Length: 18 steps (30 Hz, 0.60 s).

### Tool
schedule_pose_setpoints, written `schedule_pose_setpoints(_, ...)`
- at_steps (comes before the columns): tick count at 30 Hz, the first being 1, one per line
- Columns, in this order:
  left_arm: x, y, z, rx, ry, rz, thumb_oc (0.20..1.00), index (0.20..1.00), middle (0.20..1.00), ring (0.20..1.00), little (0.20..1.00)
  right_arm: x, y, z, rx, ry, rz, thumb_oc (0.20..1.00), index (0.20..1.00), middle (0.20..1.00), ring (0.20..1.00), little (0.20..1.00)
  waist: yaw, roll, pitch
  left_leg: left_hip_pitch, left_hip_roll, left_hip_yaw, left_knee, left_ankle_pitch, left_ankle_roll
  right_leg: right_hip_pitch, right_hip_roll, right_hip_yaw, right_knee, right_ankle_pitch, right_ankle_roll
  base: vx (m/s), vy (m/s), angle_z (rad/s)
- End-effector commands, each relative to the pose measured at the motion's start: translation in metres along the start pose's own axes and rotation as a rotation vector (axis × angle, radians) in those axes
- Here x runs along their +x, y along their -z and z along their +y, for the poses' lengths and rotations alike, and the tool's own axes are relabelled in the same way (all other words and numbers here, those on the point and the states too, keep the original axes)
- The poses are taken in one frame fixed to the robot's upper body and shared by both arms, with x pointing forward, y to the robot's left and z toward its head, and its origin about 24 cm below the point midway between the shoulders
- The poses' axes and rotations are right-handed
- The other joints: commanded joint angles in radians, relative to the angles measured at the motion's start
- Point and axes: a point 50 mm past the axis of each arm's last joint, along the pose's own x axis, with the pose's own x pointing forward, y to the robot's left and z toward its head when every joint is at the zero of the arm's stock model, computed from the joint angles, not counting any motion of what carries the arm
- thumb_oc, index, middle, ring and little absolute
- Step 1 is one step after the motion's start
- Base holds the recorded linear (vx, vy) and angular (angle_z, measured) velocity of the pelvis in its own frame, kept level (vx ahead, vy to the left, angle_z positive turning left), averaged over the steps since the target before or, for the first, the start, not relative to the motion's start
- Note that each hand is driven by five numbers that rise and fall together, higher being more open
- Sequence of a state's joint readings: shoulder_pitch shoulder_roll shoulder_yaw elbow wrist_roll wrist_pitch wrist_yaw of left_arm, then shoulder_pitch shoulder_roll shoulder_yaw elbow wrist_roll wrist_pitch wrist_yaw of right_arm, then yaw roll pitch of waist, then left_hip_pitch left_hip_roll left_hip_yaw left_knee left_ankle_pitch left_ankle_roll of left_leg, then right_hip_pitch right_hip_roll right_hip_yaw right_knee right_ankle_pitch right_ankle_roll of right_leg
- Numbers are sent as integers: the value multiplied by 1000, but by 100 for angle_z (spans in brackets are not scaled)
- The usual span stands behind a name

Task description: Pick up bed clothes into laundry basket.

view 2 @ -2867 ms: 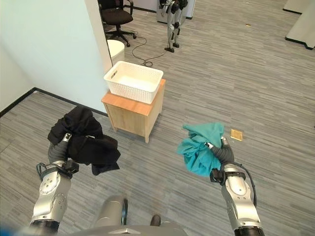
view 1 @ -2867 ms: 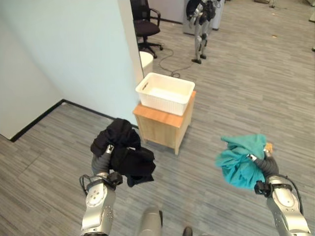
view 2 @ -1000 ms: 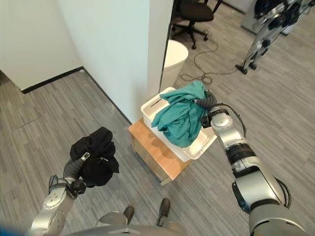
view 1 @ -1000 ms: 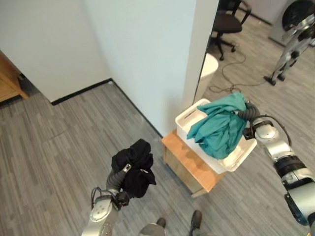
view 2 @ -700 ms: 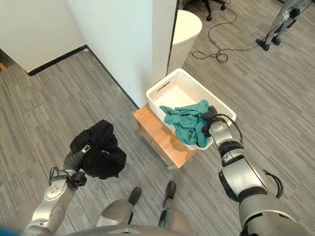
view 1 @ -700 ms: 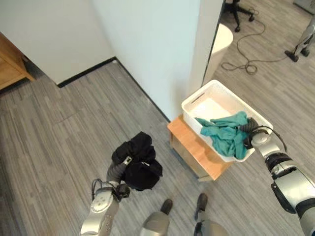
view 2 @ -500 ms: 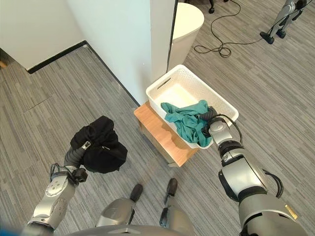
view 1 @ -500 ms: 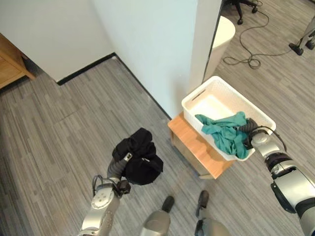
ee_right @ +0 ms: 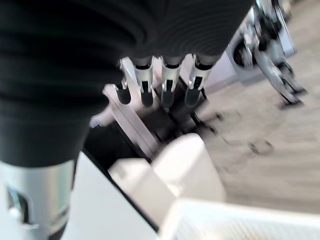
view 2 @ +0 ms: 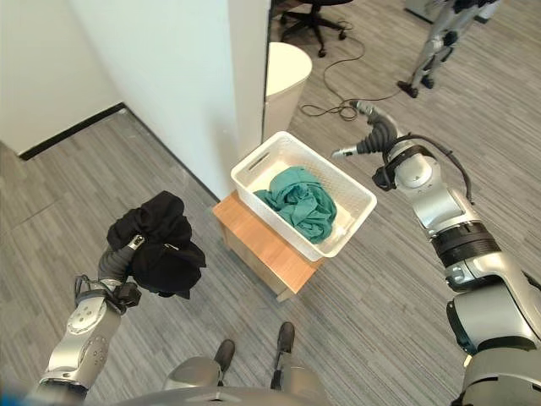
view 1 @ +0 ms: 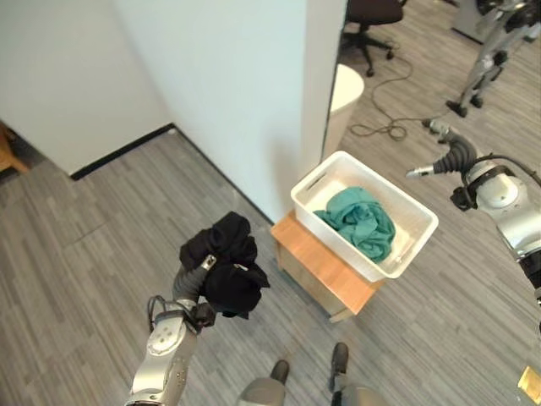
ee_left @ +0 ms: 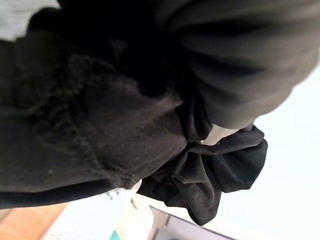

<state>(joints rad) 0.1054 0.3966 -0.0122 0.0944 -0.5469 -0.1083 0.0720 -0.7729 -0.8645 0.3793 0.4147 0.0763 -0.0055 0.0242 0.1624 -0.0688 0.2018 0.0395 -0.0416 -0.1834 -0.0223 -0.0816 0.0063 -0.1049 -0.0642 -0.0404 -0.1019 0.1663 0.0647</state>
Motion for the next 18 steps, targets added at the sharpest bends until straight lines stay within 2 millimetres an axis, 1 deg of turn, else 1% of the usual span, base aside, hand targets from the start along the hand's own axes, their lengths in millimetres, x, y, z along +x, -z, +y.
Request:
schedule_pose_setpoints(1,11,-48,-13,29,73,-244,200,200,200,200,200,-23,-15,19,107,23,-180,1000,1000,1000,1000,1000,-8,19,-114,-49,44,-3,-65,120,-43,108,-38,-31,16,-108,57,51,-3,2)
schedule_pose_setpoints(2,11,-48,-13,32,76,-242,200,200,200,200,200,-24,-14,19,109,24,-176,1000,1000,1000,1000,1000,-5,16,-115,-48,44,-3,-65,120,-43,109,-38,-32,16,-109,57,32,0,10)
schedule_pose_setpoints(5,15,-64,-15,44,76,-309,200,200,200,200,200,-42,-8,46,245,18,-183,1000,1000,1000,1000,1000,-14,27,-127,-38,43,-1,-65,115,-43,118,-39,-30,16,-115,56,11,1,-5)
schedule_pose_setpoints(6,16,-72,-16,51,78,-346,200,200,200,200,200,-49,-5,58,278,20,-172,1000,1000,1000,1000,1000,-17,31,-133,-38,44,0,-65,115,-43,119,-39,-30,17,-117,55,-11,2,-5)
schedule_pose_setpoints(7,17,-81,-15,58,73,-386,200,200,200,200,200,-57,2,71,264,9,-147,1000,1000,1000,1000,1000,-23,37,-139,-39,43,1,-65,124,-43,116,-39,-30,18,-110,55,0,0,0)
schedule_pose_setpoints(8,17,-81,-15,59,73,-385,200,200,200,200,200,-58,2,71,265,8,-146,1000,1000,1000,1000,1000,-23,37,-142,-34,44,2,-65,113,-43,121,-37,-31,17,-120,55,0,0,0)
schedule_pose_setpoints(10,20,-94,-13,79,74,-432,200,200,200,200,200,-66,5,88,317,-4,-123,1000,1000,1000,1000,1000,-31,44,-147,-30,45,5,-65,112,-44,123,-37,-28,18,-121,55,25,-3,1)
schedule_pose_setpoints(11,25,-114,-11,112,73,-496,200,200,200,200,200,-75,7,103,422,-17,-107,1000,1000,1000,1000,1000,-46,55,-149,-31,45,11,-65,122,-45,119,-38,-22,19,-113,55,0,0,0)
schedule_pose_setpoints(12,25,-113,-11,113,73,-495,200,200,200,200,200,-76,7,103,423,-17,-105,1000,1000,1000,1000,1000,-46,55,-152,-26,46,11,-65,111,-44,125,-36,-22,18,-123,55,-18,13,3)
schedule_pose_setpoints(13,28,-128,-10,147,83,-539,200,200,200,200,200,-80,7,110,475,-29,-98,1000,1000,1000,1000,1000,-54,60,-152,-28,45,14,-65,122,-45,119,-37,-20,20,-114,55,51,-3,2)
schedule_pose_setpoints(14,30,-141,-10,189,94,-578,200,200,200,200,200,-85,7,116,523,-45,-95,1000,1000,1000,1000,1000,-62,66,-155,-21,48,18,-65,111,-45,126,-36,-18,19,-123,56,-17,6,-4)
schedule_pose_setpoints(15,33,-156,-8,234,103,-614,200,200,200,200,200,-88,6,120,546,-57,-98,1000,1000,1000,1000,1000,-72,71,-155,-24,47,22,-65,121,-46,120,-37,-14,21,-115,57,0,0,0)
schedule_pose_setpoints(16,41,-187,-9,350,155,-663,200,200,200,200,200,-94,3,121,575,-68,-113,1000,1000,1000,1000,1000,-95,86,-160,-20,48,32,-65,121,-48,120,-37,-6,22,-113,59,22,8,-3)
schedule_pose_setpoints(17,41,-187,-10,351,158,-663,200,200,200,200,200,-95,3,121,577,-66,-111,1000,1000,1000,1000,1000,-93,84,-161,-15,49,32,-65,110,-48,126,-36,-6,21,-122,59,60,11,-2)
schedule_pose_setpoints(18,45,-199,-10,382,174,-676,200,200,200,200,200,-96,2,122,596,-73,-119,1000,1000,1000,1000,1000,-108,95,-164,-13,50,36,-65,109,-48,126,-36,-2,21,-121,61,46,10,-8)
